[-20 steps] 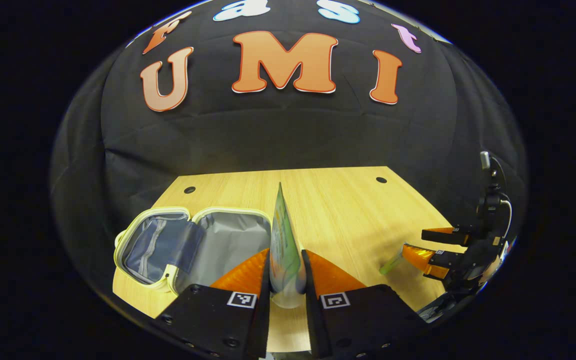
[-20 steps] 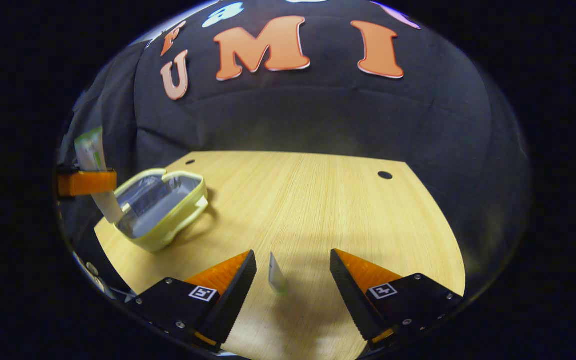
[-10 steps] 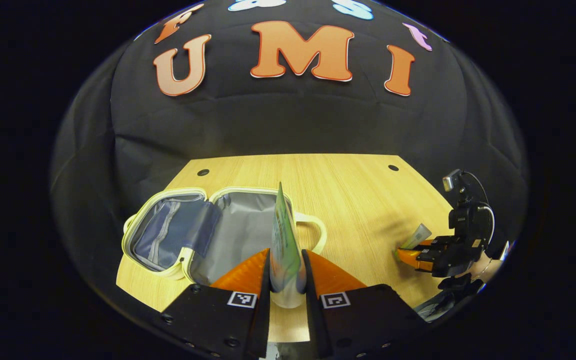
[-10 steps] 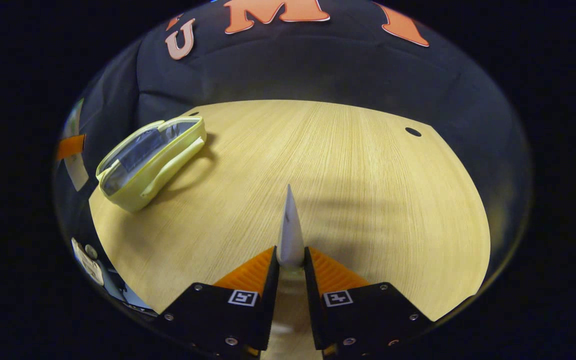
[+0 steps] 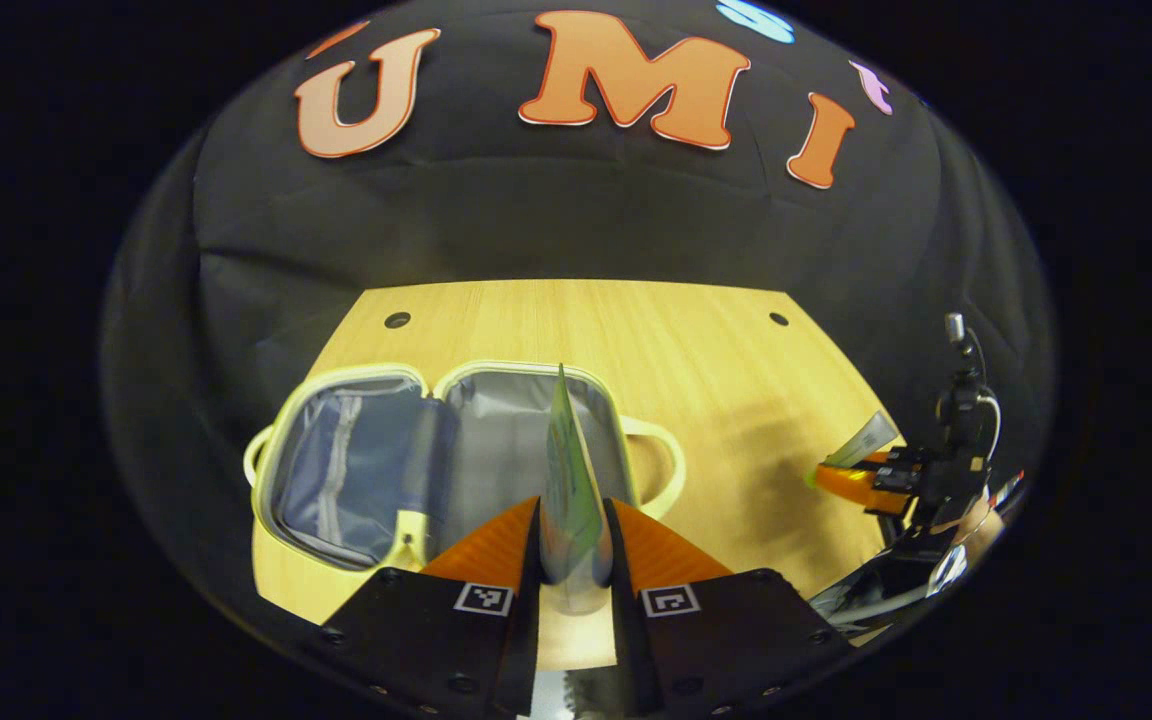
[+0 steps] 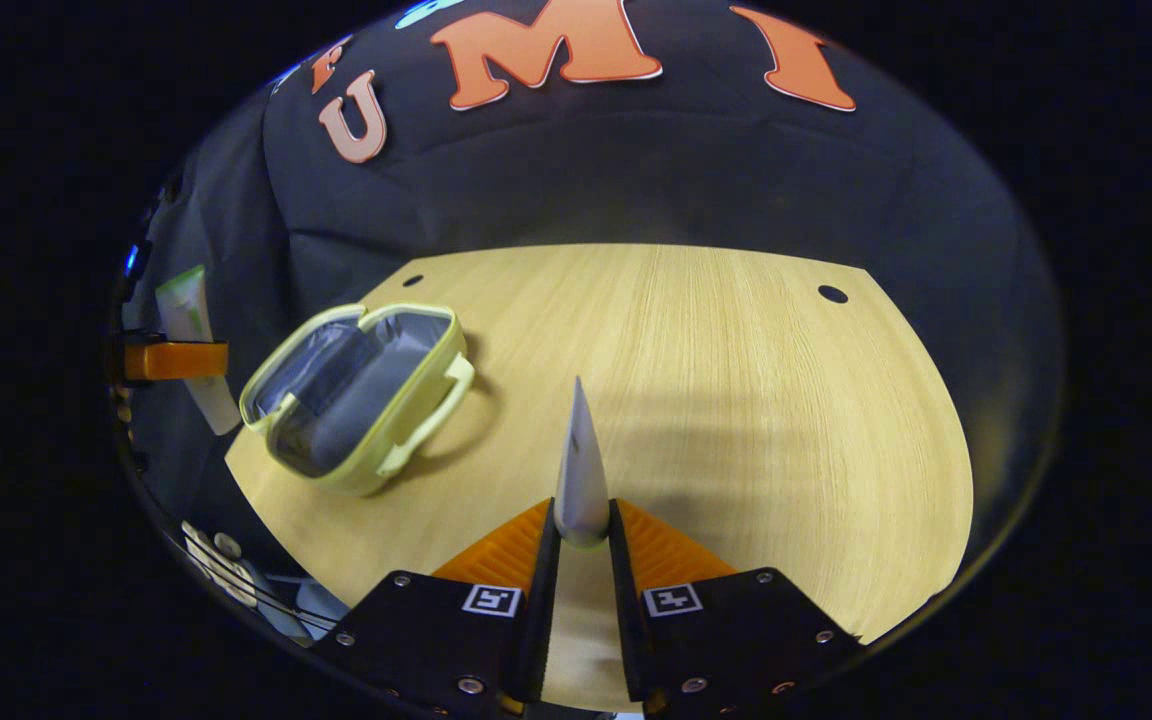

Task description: First open the suitcase, pack the skin care products into it, and then close the suitcase.

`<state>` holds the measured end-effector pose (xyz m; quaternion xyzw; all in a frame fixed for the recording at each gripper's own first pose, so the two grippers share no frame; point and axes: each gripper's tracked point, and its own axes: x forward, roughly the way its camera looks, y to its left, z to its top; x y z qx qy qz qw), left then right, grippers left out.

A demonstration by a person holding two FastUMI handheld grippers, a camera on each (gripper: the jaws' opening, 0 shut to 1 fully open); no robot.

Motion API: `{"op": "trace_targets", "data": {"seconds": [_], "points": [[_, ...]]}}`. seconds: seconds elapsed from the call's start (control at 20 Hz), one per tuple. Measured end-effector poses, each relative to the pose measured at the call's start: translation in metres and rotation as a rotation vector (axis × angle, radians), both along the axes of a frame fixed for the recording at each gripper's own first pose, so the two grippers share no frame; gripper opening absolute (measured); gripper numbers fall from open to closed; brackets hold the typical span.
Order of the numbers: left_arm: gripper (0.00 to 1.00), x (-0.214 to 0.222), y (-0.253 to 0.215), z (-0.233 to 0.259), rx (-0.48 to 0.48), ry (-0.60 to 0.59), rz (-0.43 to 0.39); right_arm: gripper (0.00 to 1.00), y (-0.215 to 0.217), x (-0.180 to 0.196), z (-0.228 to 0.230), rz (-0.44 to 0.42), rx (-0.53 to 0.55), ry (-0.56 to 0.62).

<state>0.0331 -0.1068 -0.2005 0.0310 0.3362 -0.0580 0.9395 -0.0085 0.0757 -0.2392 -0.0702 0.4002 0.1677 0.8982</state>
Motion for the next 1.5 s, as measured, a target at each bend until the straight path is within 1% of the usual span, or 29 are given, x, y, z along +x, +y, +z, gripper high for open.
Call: {"op": "trace_targets", "data": {"seconds": [0.1, 0.15, 0.2, 0.35, 0.5, 0.55, 0.6, 0.7, 0.75, 0.85, 0.9, 0.95, 1.1, 1.2, 1.4, 1.5], "points": [[0.32, 0.012, 0.017, -0.005, 0.029, 0.079, -0.045, 0.31, 0.018, -0.001, 0.007, -0.014, 0.029, 0.005], [0.32, 0.022, 0.024, -0.01, 0.036, 0.117, -0.063, 0.35, 0.026, -0.001, 0.008, -0.018, 0.038, 0.002], [0.32, 0.028, 0.029, -0.018, 0.041, 0.168, -0.079, 0.3, 0.035, 0.0, 0.011, -0.024, 0.048, -0.003], [0.32, 0.049, 0.039, -0.053, 0.018, 0.318, -0.087, 0.31, 0.051, -0.005, 0.013, -0.048, 0.064, 0.003], [0.31, 0.064, 0.04, -0.084, -0.007, 0.419, -0.075, 0.31, 0.054, -0.011, 0.008, -0.078, 0.046, 0.019], [0.32, 0.068, 0.042, -0.095, -0.012, 0.442, -0.07, 0.35, 0.053, -0.013, 0.006, -0.088, 0.04, 0.025], [0.32, 0.07, 0.042, -0.104, -0.022, 0.463, -0.064, 0.31, 0.052, -0.015, 0.005, -0.1, 0.033, 0.031], [0.33, 0.074, 0.039, -0.115, -0.049, 0.498, -0.045, 0.31, 0.048, -0.015, 0.004, -0.122, 0.018, 0.041], [0.33, 0.074, 0.039, -0.12, -0.057, 0.508, -0.048, 0.26, 0.045, -0.014, 0.004, -0.137, 0.007, 0.043], [0.37, 0.074, 0.044, -0.118, -0.05, 0.51, -0.056, 0.35, 0.047, -0.012, 0.002, -0.151, 0.003, 0.053], [0.36, 0.074, 0.045, -0.115, -0.041, 0.504, -0.065, 0.31, 0.048, -0.01, 0.003, -0.154, 0.006, 0.059], [0.39, 0.077, 0.046, -0.112, -0.035, 0.485, -0.079, 0.31, 0.05, -0.009, 0.003, -0.159, 0.012, 0.062], [0.97, 0.079, 0.047, -0.097, -0.01, 0.419, -0.122, 0.3, 0.062, -0.003, 0.007, -0.15, 0.036, 0.067], [0.98, 0.074, 0.047, -0.087, -0.022, 0.386, -0.128, 0.31, 0.07, -0.003, 0.01, -0.124, 0.034, 0.074], [0.98, 0.057, 0.054, -0.064, -0.127, 0.322, -0.096, 0.31, 0.099, 0.003, 0.028, -0.044, 0.033, 0.075], [0.98, 0.047, 0.071, -0.052, -0.15, 0.279, -0.074, 0.31, 0.112, 0.009, 0.037, 0.02, -0.021, 0.06]]}}
